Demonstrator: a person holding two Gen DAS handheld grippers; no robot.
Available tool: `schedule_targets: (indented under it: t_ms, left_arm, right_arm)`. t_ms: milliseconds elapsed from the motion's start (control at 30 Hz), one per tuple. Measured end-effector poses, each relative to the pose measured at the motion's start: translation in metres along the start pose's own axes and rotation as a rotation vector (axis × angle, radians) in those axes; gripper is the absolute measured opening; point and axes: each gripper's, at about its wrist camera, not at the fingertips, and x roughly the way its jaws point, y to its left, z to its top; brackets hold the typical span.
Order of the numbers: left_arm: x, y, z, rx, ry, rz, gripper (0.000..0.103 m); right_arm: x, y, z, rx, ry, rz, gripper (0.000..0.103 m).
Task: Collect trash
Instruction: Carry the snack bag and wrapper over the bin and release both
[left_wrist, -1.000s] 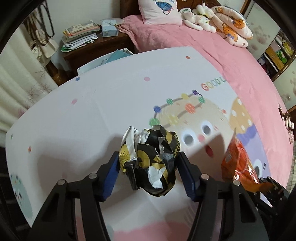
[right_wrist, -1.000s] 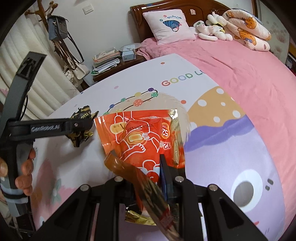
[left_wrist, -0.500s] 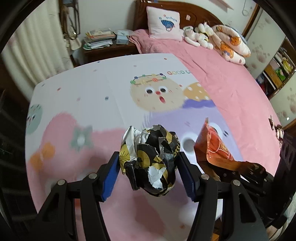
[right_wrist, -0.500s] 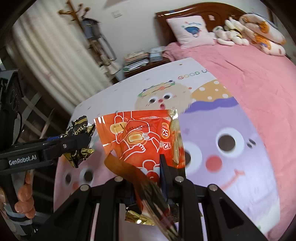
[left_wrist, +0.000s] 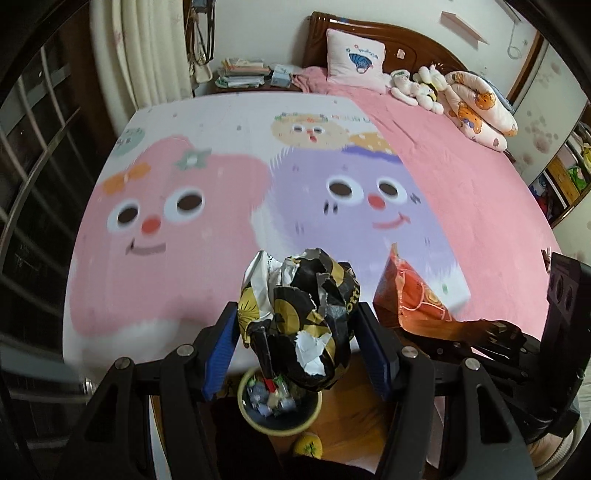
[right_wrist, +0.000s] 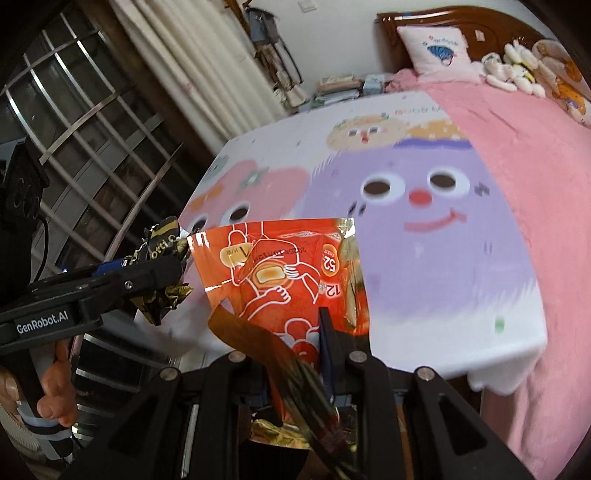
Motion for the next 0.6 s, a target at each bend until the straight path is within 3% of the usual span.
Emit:
schedule_targets:
  t_ms: [333,600]
  left_arm:
    - [0.007,-0.006,-0.088,0.014,0.115,0.016,0.061]
    - [0.064,0.007,-0.138,0.012,0.209,0.023,0.061]
  right_arm:
    - [0.009,-0.005,-0.082,0.083,0.145,0.043,0.020]
    - [0.059,-0.025,-0.137,0.184,0.235,0.022,0.020]
